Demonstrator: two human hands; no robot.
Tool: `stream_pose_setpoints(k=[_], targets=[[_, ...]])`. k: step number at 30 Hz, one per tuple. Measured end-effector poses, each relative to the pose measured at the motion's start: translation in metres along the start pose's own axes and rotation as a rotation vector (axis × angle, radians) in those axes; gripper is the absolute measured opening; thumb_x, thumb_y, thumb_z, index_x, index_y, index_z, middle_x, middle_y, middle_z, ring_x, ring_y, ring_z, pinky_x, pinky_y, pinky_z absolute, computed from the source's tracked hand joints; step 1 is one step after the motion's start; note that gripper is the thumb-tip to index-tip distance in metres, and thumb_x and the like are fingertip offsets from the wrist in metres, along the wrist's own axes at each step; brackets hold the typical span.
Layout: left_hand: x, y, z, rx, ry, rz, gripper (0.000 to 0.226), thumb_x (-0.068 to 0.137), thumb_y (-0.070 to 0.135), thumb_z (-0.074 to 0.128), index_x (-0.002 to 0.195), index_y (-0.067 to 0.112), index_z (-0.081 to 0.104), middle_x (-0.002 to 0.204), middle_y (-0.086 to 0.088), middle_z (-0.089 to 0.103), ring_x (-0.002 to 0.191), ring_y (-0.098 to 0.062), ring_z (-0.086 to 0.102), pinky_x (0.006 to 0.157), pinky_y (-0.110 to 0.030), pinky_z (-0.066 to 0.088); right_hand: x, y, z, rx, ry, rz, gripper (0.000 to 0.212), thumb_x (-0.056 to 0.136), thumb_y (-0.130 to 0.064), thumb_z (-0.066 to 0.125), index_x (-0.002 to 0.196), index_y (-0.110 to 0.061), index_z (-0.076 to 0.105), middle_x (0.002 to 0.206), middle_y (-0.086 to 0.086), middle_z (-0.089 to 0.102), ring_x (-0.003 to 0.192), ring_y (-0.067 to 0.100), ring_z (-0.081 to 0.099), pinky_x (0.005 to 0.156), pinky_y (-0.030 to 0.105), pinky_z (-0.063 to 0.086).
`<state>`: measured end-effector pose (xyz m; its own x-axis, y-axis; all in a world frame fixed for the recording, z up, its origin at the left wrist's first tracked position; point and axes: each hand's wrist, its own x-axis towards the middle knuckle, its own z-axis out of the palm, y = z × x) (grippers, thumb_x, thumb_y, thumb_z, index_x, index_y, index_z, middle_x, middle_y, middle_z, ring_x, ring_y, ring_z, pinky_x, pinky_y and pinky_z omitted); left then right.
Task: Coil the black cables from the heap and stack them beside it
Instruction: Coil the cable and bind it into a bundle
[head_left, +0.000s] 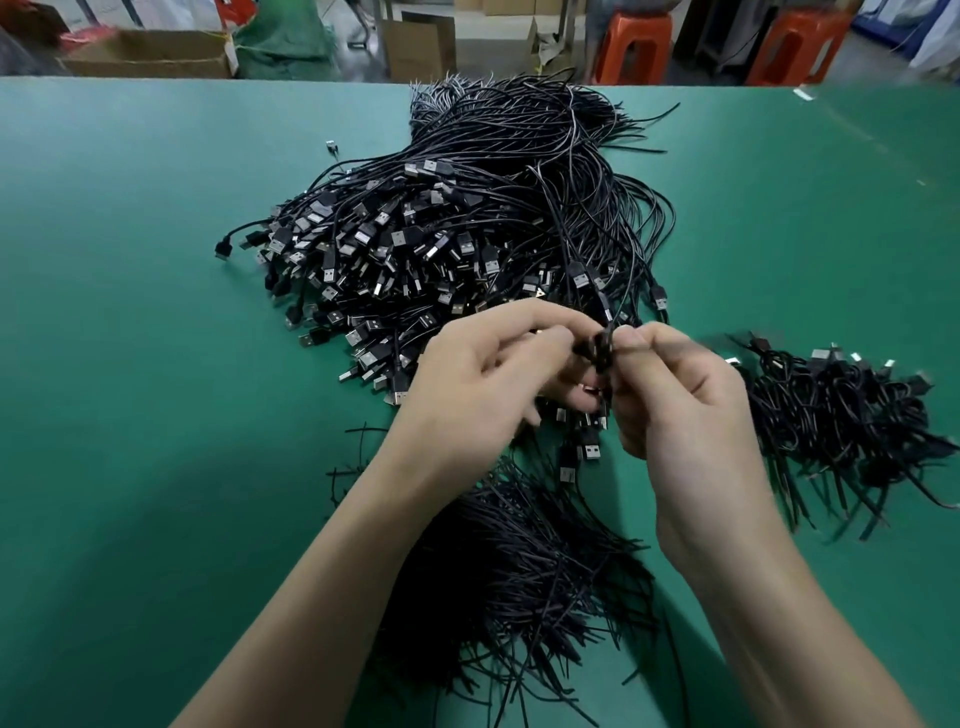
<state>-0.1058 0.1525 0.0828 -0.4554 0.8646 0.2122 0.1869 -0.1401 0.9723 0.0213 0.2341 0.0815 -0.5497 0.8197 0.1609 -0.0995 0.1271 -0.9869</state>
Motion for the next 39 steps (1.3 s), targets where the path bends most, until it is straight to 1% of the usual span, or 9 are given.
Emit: stream_pose_setpoints(k=[5, 9, 14, 22, 24, 29, 32, 36, 39], targets=[[0.0, -0.001, -0.001, -0.083, 0.062, -0.011, 0.007, 0.091, 0.017, 0.079, 0.091, 0.023, 0.077, 0.078, 0.003, 0.075, 0.069, -0.006, 0.066, 0.063, -0.019, 0.053, 0.001, 0.002, 0.005, -0.084, 0.021, -0.022, 0.04, 0.096, -0.033, 0.054, 0.067, -0.006, 0.045, 0.058, -0.007, 0.034, 0.057, 0.011, 0.028, 0.056, 0.031, 0.024], [0.001, 0.001, -0.001, -0.058, 0.081, 0.037, 0.038, 0.084, 0.015, 0.084, 0.113, 0.026, 0.061, 0.084, -0.002, 0.076, 0.07, -0.015, 0.068, 0.07, -0.023, 0.055, 0.0, 0.0, 0.002, -0.048, 0.017, 0.066, 0.041, 0.099, -0.032, 0.057, 0.067, -0.009, 0.043, 0.055, -0.011, 0.032, 0.053, 0.008, 0.026, 0.051, 0.025, 0.024], [-0.003, 0.002, 0.0, 0.441, 0.12, 0.355, 0.045, 0.092, 0.014, 0.078, 0.134, 0.023, 0.065, 0.095, 0.015, 0.074, 0.09, -0.004, 0.07, 0.084, -0.018, 0.053, -0.001, -0.002, -0.001, 0.04, -0.03, 0.219, 0.04, 0.104, -0.018, 0.05, 0.064, -0.019, 0.047, 0.054, -0.009, 0.031, 0.049, 0.009, 0.024, 0.045, 0.02, 0.022], [-0.004, -0.003, 0.0, 0.823, 0.182, 0.829, 0.023, 0.097, 0.002, 0.07, 0.11, 0.018, 0.082, 0.101, 0.007, 0.078, 0.096, -0.014, 0.074, 0.078, -0.038, 0.055, 0.003, -0.004, -0.006, 0.581, -0.093, 0.629, 0.036, 0.101, -0.015, 0.039, 0.064, -0.019, 0.038, 0.054, -0.008, 0.019, 0.042, 0.006, 0.014, 0.041, 0.022, 0.01], [-0.004, -0.002, 0.002, 0.703, 0.179, 0.712, 0.025, 0.095, 0.005, 0.074, 0.116, 0.018, 0.079, 0.104, 0.009, 0.077, 0.097, -0.009, 0.072, 0.081, -0.031, 0.056, 0.003, -0.006, -0.007, 0.459, -0.082, 0.548, 0.038, 0.102, -0.018, 0.042, 0.064, -0.019, 0.042, 0.053, -0.007, 0.023, 0.044, 0.008, 0.017, 0.042, 0.022, 0.014], [-0.001, 0.0, 0.007, -0.013, 0.207, 0.095, 0.041, 0.083, 0.007, 0.084, 0.104, 0.041, 0.077, 0.083, 0.014, 0.076, 0.07, -0.001, 0.066, 0.07, -0.016, 0.055, 0.0, -0.008, -0.008, -0.389, -0.005, 0.005, 0.039, 0.102, -0.049, 0.049, 0.075, -0.02, 0.055, 0.062, -0.009, 0.053, 0.055, 0.005, 0.045, 0.052, 0.017, 0.034], [0.0, -0.005, 0.007, -0.025, 0.162, -0.003, 0.04, 0.085, 0.001, 0.08, 0.103, 0.037, 0.077, 0.081, 0.012, 0.072, 0.064, -0.002, 0.063, 0.069, -0.015, 0.054, 0.003, -0.01, -0.01, -0.504, -0.053, -0.049, 0.024, 0.092, -0.05, 0.056, 0.086, -0.027, 0.062, 0.076, -0.01, 0.067, 0.07, 0.005, 0.061, 0.063, 0.012, 0.044], [0.001, -0.01, 0.009, 0.083, 0.049, -0.085, 0.043, 0.089, -0.004, 0.074, 0.119, 0.027, 0.074, 0.09, 0.008, 0.073, 0.073, -0.002, 0.067, 0.076, -0.011, 0.052, 0.008, -0.004, -0.017, -0.503, -0.079, 0.029, 0.017, 0.091, -0.041, 0.064, 0.09, -0.024, 0.067, 0.077, -0.002, 0.07, 0.075, 0.019, 0.068, 0.074, 0.048, 0.059], [0.0, -0.008, 0.009, 0.115, -0.032, -0.127, 0.036, 0.094, 0.004, 0.073, 0.124, 0.024, 0.074, 0.098, 0.007, 0.077, 0.086, -0.003, 0.073, 0.082, -0.014, 0.056, 0.016, 0.002, -0.031, -0.588, -0.016, 0.01, 0.015, 0.096, -0.036, 0.062, 0.09, -0.024, 0.068, 0.077, -0.005, 0.072, 0.075, 0.017, 0.069, 0.07, 0.045, 0.057]])
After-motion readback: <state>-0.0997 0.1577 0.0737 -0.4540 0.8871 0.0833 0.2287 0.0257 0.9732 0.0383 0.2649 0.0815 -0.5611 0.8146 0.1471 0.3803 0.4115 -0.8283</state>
